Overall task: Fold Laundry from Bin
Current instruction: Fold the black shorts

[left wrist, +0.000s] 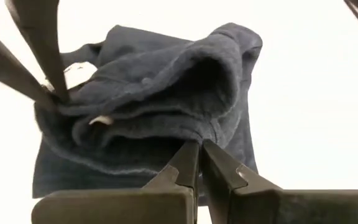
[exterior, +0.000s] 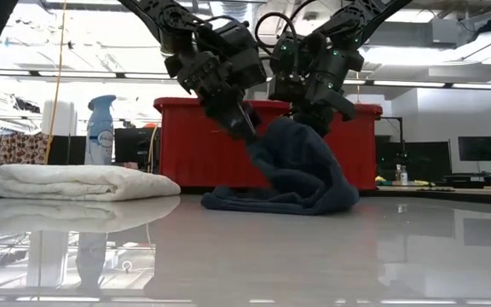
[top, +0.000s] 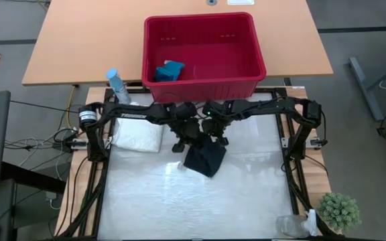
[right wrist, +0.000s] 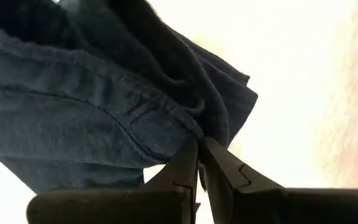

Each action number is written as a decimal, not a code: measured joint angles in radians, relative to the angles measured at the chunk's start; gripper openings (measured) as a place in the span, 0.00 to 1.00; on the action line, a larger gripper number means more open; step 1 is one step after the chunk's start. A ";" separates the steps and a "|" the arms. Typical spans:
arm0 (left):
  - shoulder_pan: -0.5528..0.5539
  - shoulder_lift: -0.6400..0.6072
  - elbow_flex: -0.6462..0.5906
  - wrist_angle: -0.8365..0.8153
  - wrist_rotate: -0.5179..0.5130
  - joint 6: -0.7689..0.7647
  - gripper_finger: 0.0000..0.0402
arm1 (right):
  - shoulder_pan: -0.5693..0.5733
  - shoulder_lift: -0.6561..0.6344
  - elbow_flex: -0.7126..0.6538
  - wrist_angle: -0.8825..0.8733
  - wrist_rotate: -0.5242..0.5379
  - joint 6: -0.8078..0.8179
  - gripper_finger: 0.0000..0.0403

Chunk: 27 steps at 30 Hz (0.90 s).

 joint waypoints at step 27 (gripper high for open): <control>-0.152 0.011 -0.001 -0.063 -0.081 -0.225 0.00 | 0.011 -0.021 0.042 -0.061 -0.100 0.105 0.13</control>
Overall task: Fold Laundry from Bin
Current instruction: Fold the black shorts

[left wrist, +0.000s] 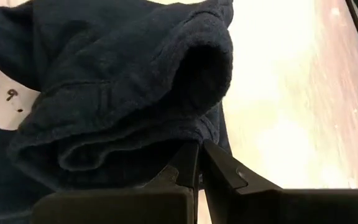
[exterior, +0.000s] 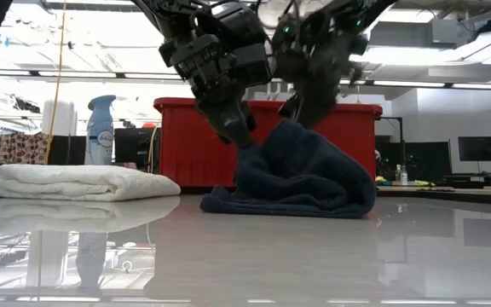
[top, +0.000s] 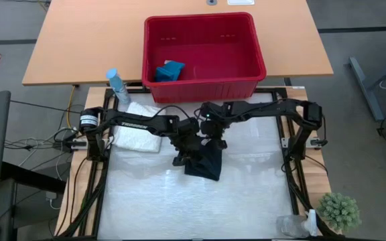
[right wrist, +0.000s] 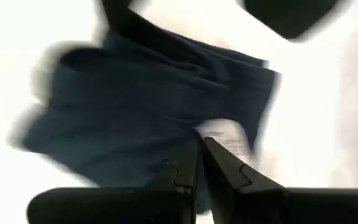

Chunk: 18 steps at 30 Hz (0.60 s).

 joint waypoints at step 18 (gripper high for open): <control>-0.015 0.002 0.000 0.012 -0.016 -0.011 0.00 | 0.488 -0.231 -0.121 0.067 0.384 0.820 0.13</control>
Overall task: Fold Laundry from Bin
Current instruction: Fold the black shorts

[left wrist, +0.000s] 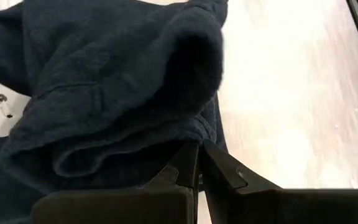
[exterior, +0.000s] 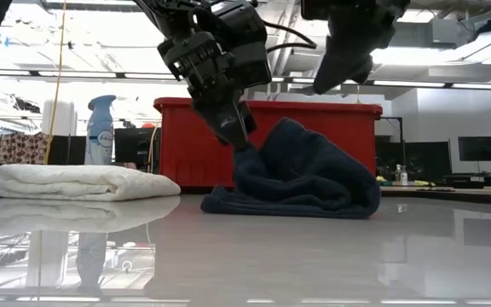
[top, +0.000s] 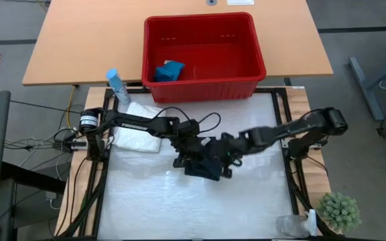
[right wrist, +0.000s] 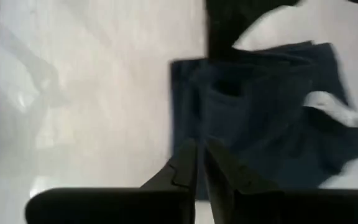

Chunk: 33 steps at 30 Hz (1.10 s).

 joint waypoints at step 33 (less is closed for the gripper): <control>-0.054 0.000 0.000 -0.041 -0.049 0.043 0.00 | 0.018 0.218 0.000 0.173 0.135 0.170 0.41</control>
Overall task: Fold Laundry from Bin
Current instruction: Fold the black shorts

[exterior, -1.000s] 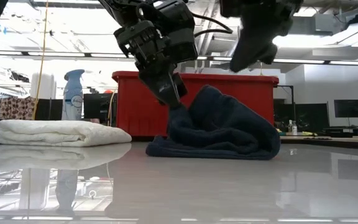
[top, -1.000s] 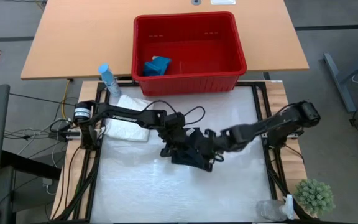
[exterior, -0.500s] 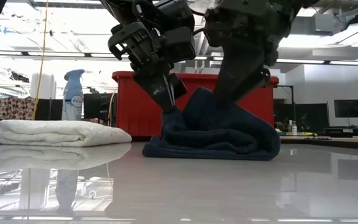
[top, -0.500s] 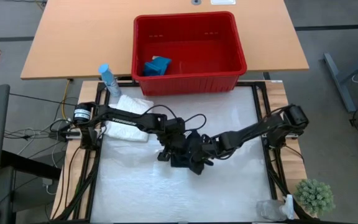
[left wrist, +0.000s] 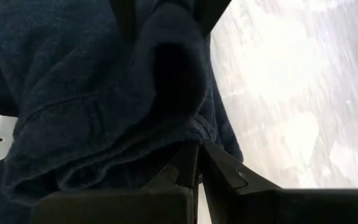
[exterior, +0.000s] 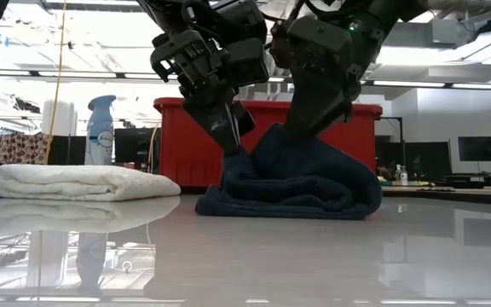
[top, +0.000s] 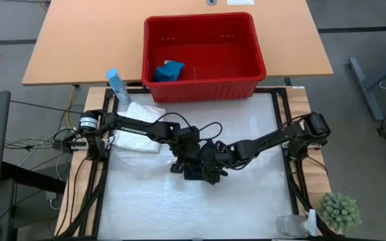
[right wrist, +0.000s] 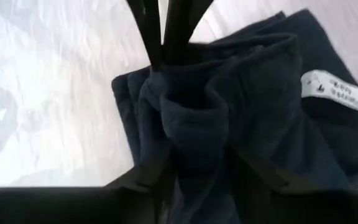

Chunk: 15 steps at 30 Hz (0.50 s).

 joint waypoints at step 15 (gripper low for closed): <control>-0.018 -0.001 0.000 -0.018 0.078 -0.118 0.00 | -0.053 0.001 0.000 0.055 0.016 -0.068 0.07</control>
